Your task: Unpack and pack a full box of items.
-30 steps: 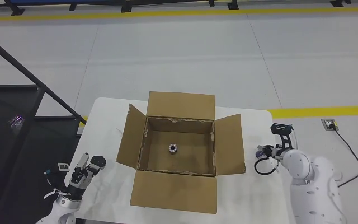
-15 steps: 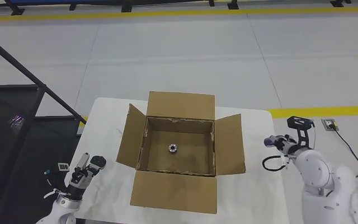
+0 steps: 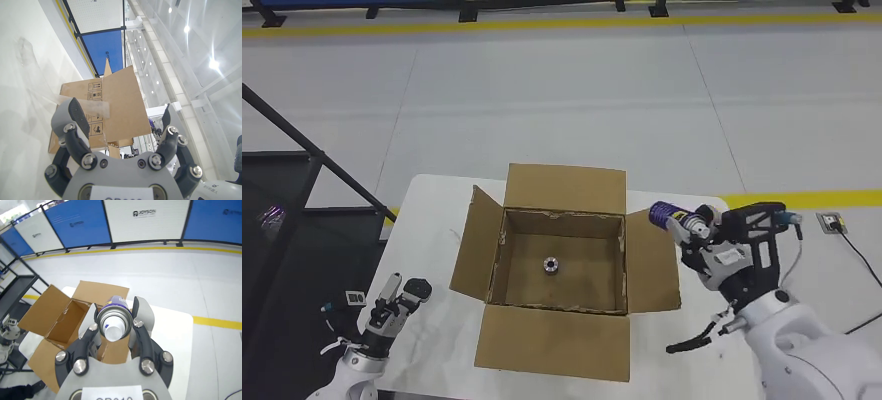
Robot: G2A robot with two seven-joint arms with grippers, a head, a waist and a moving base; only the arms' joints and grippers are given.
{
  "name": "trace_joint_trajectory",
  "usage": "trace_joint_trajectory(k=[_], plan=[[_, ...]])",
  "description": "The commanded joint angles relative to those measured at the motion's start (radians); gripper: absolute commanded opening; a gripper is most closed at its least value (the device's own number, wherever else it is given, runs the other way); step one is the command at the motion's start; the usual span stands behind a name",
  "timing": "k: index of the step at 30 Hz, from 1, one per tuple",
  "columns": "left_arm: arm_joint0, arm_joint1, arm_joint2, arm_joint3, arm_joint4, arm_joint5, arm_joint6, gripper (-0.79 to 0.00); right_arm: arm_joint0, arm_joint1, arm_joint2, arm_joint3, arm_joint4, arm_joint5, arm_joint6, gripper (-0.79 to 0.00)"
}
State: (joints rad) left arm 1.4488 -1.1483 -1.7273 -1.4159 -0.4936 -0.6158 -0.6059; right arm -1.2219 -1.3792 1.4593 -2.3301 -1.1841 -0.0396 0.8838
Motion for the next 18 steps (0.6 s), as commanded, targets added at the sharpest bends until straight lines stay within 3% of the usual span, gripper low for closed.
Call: trace_joint_trajectory(k=[1, 7, 11, 18], plan=[[0.000, 0.000, 0.000, 0.000, 0.000, 0.000, 0.000, 0.000, 0.043, -0.004, -0.138, 0.069, -0.075, -0.005, 0.030, -0.785], [0.000, 0.000, 0.000, 0.000, 0.000, 0.000, 0.000, 0.000, 0.252, -0.041, -0.467, 0.435, -0.266, 0.057, 0.114, -0.785], [0.000, 0.000, 0.000, 0.000, 0.000, 0.000, 0.000, 0.000, 0.362, -0.076, -0.576, 0.665, -0.273, 0.125, 0.130, -0.785], [0.000, 0.000, 0.000, 0.000, 0.000, 0.000, 0.000, 0.000, 0.499, -0.128, -0.638, 0.966, -0.218, 0.196, 0.091, -0.785]])
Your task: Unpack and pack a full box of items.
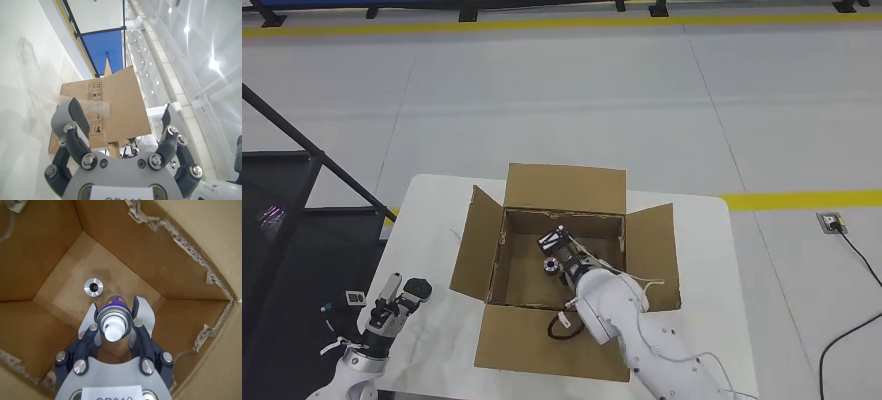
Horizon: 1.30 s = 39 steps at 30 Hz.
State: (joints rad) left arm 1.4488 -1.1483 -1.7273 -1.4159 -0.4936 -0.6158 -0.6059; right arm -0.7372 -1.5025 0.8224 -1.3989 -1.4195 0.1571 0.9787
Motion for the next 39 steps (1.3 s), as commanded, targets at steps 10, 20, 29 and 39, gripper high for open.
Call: trace_joint_trajectory(k=[10, 20, 29, 39], plan=[[0.000, 0.000, 0.000, 0.000, 0.000, 0.000, 0.000, 0.000, 0.048, -0.031, -0.011, 0.118, 0.023, -0.005, -0.008, -0.434], [0.014, -0.002, -0.001, -0.049, 0.068, -0.009, 0.066, 0.000, 0.012, -0.030, 0.017, 0.057, -0.008, -0.046, 0.009, -0.397], [0.027, -0.002, -0.016, -0.113, 0.075, -0.019, 0.085, 0.000, -0.072, -0.012, 0.106, -0.148, -0.010, -0.083, 0.012, -0.305], [-0.009, 0.007, 0.011, -0.214, 0.064, 0.058, -0.061, 0.000, -0.394, 0.046, 0.350, -0.680, 0.107, -0.274, -0.038, 0.000]])
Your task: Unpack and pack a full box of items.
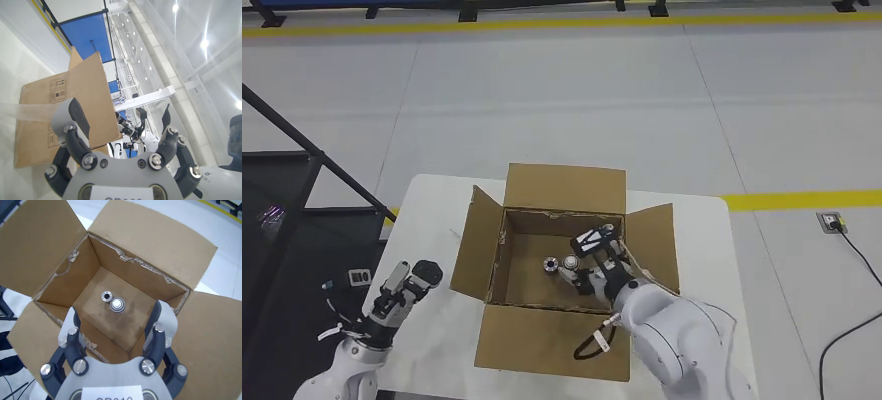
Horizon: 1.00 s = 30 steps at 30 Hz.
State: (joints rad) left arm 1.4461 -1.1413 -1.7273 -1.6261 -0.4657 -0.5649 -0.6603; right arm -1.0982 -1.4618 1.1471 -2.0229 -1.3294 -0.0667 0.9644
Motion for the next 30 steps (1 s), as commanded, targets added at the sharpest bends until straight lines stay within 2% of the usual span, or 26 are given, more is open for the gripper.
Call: trace_joint_trajectory(k=[1, 2, 3, 10, 12, 16, 21, 25, 27, 30], plan=[[-0.014, 0.000, 0.021, -0.006, 0.046, 0.013, -0.016, 0.000, -0.068, 0.013, 0.045, -0.097, 0.008, -0.103, -0.050, 0.000], [-0.022, 0.001, 0.030, -0.005, 0.058, 0.017, -0.021, 0.000, -0.107, 0.021, 0.059, -0.134, 0.008, -0.174, -0.069, 0.000], [-0.031, 0.000, 0.041, -0.001, 0.066, 0.023, -0.024, 0.000, -0.119, 0.024, 0.067, -0.145, 0.004, -0.196, -0.073, 0.000], [-0.056, -0.001, 0.095, -0.013, 0.093, 0.041, -0.050, 0.000, -0.119, 0.024, 0.067, -0.145, 0.004, -0.196, -0.073, 0.000], [-0.059, -0.001, 0.110, -0.021, 0.111, 0.049, -0.054, 0.000, -0.137, 0.024, 0.089, -0.139, 0.034, -0.163, -0.111, 0.000], [-0.067, -0.002, 0.146, -0.035, 0.148, 0.064, -0.052, 0.000, -0.171, 0.025, 0.211, -0.151, 0.202, -0.066, -0.162, 0.000], [-0.081, -0.006, 0.200, -0.044, 0.196, 0.084, -0.037, 0.000, -0.198, 0.036, 0.409, -0.149, 0.444, -0.056, -0.177, 0.000], [-0.105, -0.012, 0.250, -0.026, 0.227, 0.090, -0.002, 0.000, -0.195, 0.048, 0.552, -0.097, 0.617, -0.070, -0.139, 0.000], [-0.118, -0.015, 0.273, -0.012, 0.241, 0.097, 0.015, 0.000, -0.172, 0.053, 0.612, -0.034, 0.725, -0.032, -0.107, 0.000], [-0.133, -0.018, 0.299, 0.007, 0.260, 0.100, 0.029, 0.000, -0.121, 0.063, 0.643, 0.059, 0.789, 0.000, -0.035, 0.000]])
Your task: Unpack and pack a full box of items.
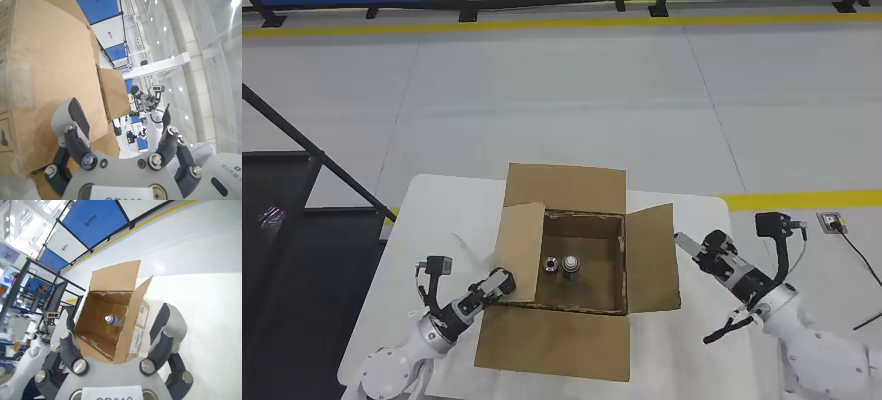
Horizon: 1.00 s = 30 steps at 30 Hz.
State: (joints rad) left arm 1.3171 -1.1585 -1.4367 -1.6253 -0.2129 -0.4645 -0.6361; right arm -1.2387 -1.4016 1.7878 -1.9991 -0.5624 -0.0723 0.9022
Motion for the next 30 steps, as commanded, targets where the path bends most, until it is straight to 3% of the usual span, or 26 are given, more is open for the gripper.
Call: trace_joint_trajectory(k=[1, 7, 13, 16, 20, 30], plan=[[-0.007, -0.002, 0.014, 0.009, 0.013, -0.001, 0.010, 0.000, 0.037, 0.006, 0.002, 0.069, 0.057, -0.004, 0.057, 0.000], [-0.016, -0.004, 0.035, 0.022, 0.045, -0.004, 0.041, 0.000, 0.148, 0.028, -0.017, 0.257, 0.244, -0.117, 0.242, 0.000], [-0.025, -0.005, 0.043, 0.034, 0.055, 0.001, 0.058, 0.000, 0.237, 0.043, -0.066, 0.375, 0.575, -0.263, 0.439, 0.000], [-0.030, -0.005, 0.046, 0.042, 0.058, 0.004, 0.061, 0.000, 0.281, 0.048, -0.115, 0.401, 0.642, -0.284, 0.494, 0.000], [-0.039, -0.006, 0.050, 0.052, 0.060, 0.010, 0.064, 0.000, 0.328, 0.050, -0.211, 0.415, 0.609, -0.277, 0.487, 0.000], [-0.047, -0.006, 0.048, 0.069, 0.047, 0.015, 0.077, 0.000, 0.414, 0.040, -0.460, 0.498, 0.368, -0.187, 0.321, 0.000]])
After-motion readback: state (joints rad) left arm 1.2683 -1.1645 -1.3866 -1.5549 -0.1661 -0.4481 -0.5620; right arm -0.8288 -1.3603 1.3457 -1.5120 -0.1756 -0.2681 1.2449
